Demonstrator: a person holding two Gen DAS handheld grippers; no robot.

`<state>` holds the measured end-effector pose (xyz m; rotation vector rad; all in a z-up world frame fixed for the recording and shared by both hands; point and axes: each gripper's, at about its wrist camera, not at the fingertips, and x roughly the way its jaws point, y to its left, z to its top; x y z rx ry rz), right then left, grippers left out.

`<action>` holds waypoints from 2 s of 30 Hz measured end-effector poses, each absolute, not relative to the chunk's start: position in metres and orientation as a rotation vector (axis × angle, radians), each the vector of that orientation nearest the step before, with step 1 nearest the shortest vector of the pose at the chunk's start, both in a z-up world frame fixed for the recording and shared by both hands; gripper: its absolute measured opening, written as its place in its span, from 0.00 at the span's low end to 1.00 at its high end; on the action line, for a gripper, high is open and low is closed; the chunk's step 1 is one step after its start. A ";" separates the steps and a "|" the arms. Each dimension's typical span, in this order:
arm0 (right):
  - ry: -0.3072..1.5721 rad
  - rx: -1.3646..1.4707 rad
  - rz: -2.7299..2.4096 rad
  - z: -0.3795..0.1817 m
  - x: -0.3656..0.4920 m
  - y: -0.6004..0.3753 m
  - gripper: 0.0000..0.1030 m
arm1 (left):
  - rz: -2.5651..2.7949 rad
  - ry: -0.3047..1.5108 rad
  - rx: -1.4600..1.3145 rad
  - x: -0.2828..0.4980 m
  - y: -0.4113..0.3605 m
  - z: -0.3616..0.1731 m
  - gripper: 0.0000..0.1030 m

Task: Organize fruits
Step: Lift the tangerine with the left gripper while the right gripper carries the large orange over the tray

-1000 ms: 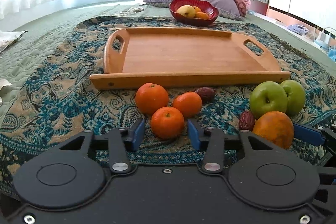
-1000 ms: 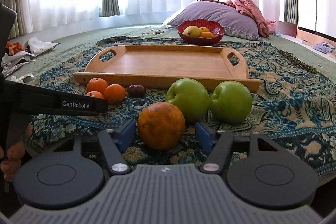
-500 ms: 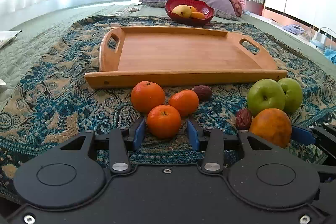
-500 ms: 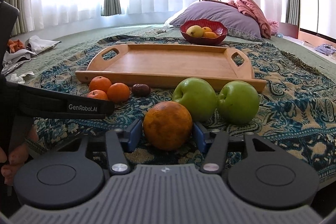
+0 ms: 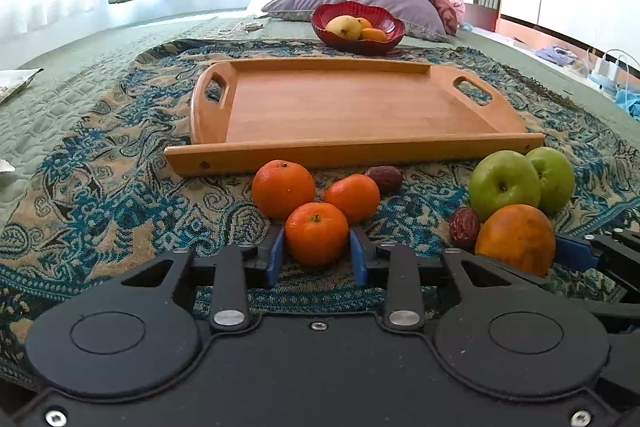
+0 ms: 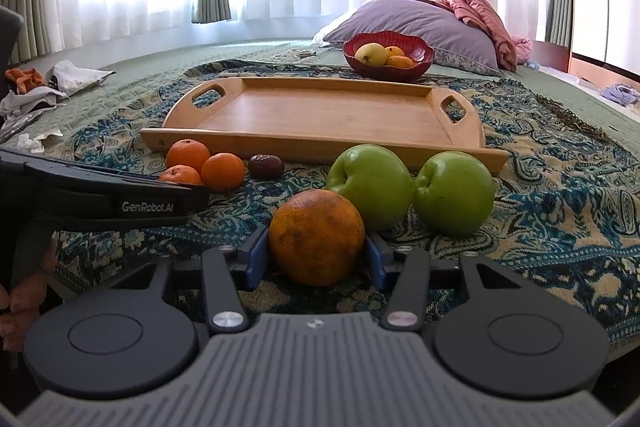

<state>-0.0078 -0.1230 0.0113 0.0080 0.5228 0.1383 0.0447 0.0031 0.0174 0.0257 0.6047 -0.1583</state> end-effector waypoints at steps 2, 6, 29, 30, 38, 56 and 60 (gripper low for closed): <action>0.527 0.015 0.135 0.012 -0.008 -0.123 0.52 | -0.157 0.588 0.044 0.040 0.002 0.021 0.31; 0.522 0.012 0.139 0.015 -0.010 -0.124 0.51 | -0.151 0.554 0.063 0.034 0.001 0.031 0.31; 0.456 0.099 0.112 0.072 0.018 -0.162 0.51 | -0.181 0.564 -0.004 0.064 0.008 0.088 0.31; 0.456 0.104 0.111 0.075 0.021 -0.164 0.51 | -0.182 0.564 -0.006 0.067 0.008 0.091 0.31; 0.457 0.118 0.098 0.093 0.050 -0.180 0.51 | -0.194 0.589 -0.024 0.100 0.010 0.107 0.31; 0.640 0.195 0.122 0.100 0.168 -0.209 0.51 | -0.141 0.741 -0.032 0.214 0.015 0.091 0.31; 0.694 0.188 0.120 0.087 0.187 -0.207 0.51 | -0.136 0.780 -0.026 0.229 0.013 0.078 0.31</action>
